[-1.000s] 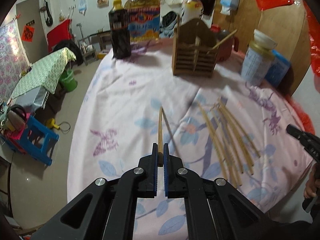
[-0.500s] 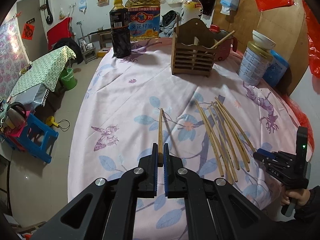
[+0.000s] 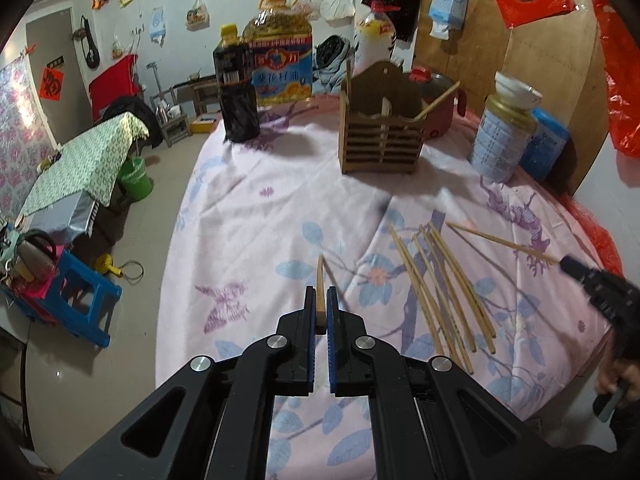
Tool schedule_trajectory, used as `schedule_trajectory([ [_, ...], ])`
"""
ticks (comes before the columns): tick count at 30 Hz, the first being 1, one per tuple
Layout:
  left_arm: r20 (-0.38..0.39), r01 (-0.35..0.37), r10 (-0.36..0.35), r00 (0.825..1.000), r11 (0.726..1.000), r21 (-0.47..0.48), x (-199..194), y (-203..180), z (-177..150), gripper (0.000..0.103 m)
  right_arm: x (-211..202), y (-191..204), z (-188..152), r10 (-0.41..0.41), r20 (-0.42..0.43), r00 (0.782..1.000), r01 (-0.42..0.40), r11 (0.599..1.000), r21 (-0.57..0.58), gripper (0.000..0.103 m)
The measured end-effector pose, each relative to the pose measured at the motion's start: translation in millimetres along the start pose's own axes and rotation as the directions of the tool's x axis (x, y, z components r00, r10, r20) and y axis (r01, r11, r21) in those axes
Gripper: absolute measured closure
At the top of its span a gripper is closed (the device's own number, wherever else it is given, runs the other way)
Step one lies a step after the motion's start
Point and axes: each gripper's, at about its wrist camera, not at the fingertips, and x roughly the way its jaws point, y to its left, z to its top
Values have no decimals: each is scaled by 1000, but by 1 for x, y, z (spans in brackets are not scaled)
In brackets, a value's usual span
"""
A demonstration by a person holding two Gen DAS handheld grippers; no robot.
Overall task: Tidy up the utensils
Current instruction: 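Lift both held chopsticks and carry them over the wooden holder, then lower the chopsticks into the holder and open both tools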
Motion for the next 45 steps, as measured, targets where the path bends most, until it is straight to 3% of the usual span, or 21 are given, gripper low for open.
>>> schedule_trajectory([
  [7,40,41,-43,998,998,41,-20,7,19,98,-41,18,34,-5,130,992,2,1000,28,97],
  [17,36,134,-136,990,990,54,-24,5,48,98,-63,30,44,-5,170,985,0,1000,27,97],
  [23,57,146,-149,987,988,47,-21,-12,83,98,-49,18,79,76,206,976,-79,997,8,97],
  [33,154,140,-153,976,986,95,-15,-50,188,98,-18,21,174,195,269,943,-182,981,-70,97],
  [40,227,98,-122,966,989,114,0,-72,270,98,7,28,244,210,337,918,-179,976,-122,97],
  [45,243,70,-89,966,994,87,26,-75,309,98,38,27,279,220,353,909,-191,975,-117,97],
])
